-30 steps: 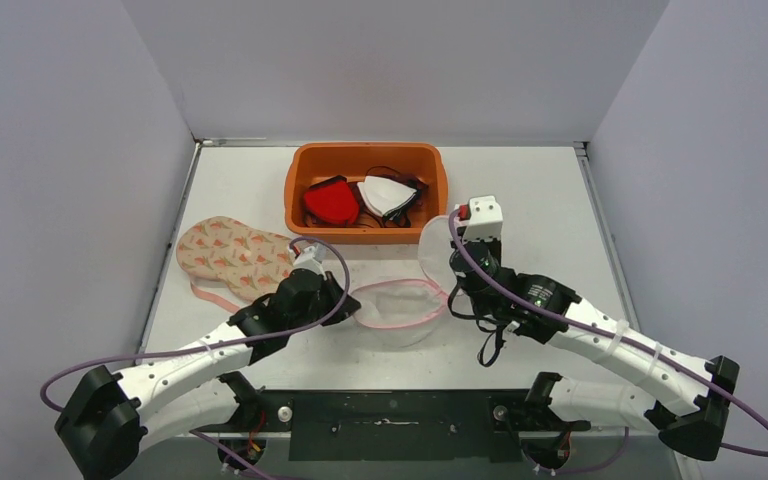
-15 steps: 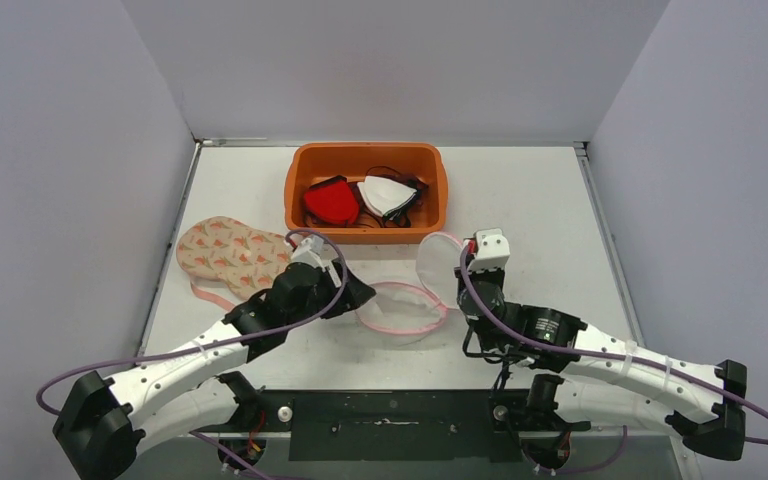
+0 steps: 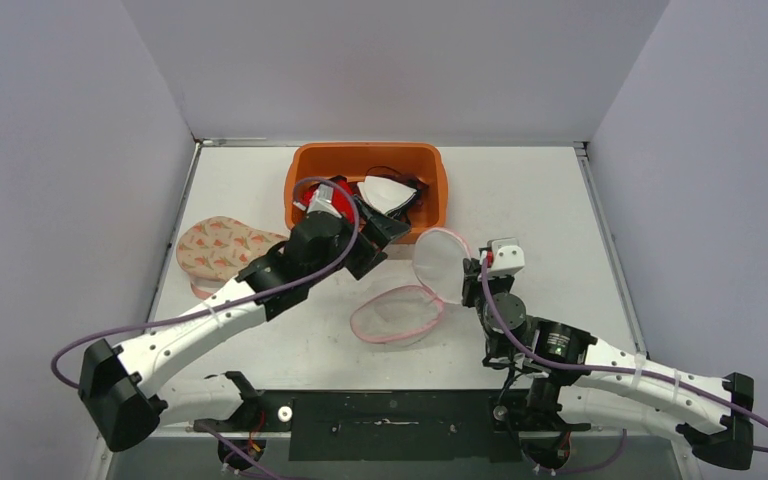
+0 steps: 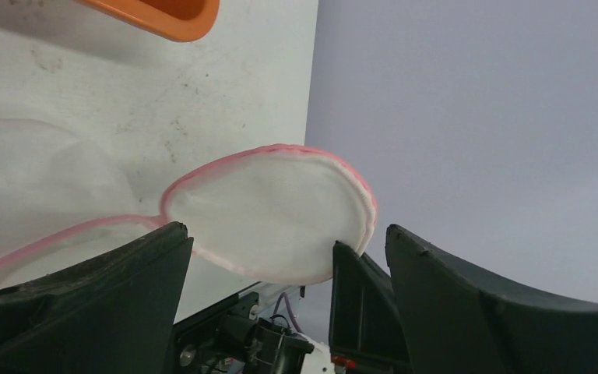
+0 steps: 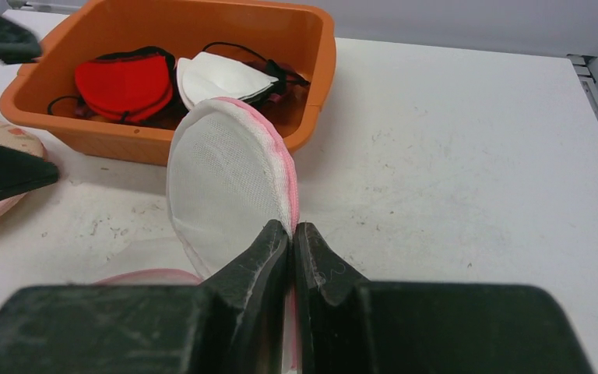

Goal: Unzip the laundry bag and remove the bra
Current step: Close the laundry bag at the center of the board.

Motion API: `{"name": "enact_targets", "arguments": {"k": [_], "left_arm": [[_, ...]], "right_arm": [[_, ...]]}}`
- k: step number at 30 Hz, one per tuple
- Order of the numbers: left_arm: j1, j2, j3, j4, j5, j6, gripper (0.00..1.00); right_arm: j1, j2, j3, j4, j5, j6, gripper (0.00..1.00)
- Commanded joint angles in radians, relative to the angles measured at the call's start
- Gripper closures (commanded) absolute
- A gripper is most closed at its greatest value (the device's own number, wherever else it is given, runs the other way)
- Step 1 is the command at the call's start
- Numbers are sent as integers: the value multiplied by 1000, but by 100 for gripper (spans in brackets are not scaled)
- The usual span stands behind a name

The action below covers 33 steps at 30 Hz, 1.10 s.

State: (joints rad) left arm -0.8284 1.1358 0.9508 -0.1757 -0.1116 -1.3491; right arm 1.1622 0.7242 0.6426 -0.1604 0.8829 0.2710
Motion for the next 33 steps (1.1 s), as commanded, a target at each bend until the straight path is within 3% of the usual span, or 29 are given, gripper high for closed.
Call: {"name": "enact_targets", "arguments": {"k": [1, 10, 14, 22, 32, 33], "left_arm": [[-31, 141, 151, -76, 1, -52, 5], [-26, 302, 288, -109, 68, -51, 0], [-32, 340, 359, -192, 73, -48, 4], [-23, 285, 358, -250, 33, -79, 4], [-44, 393, 454, -274, 64, -64, 1], [-46, 397, 452, -263, 65, -62, 4]], "right_arm": [[17, -10, -5, 88, -6, -39, 95], [28, -43, -36, 121, -46, -64, 95], [32, -33, -38, 128, -44, -66, 95], [44, -30, -56, 152, -42, -74, 95], [69, 5, -59, 184, -21, -96, 95], [73, 7, -60, 182, -20, -96, 95]]}}
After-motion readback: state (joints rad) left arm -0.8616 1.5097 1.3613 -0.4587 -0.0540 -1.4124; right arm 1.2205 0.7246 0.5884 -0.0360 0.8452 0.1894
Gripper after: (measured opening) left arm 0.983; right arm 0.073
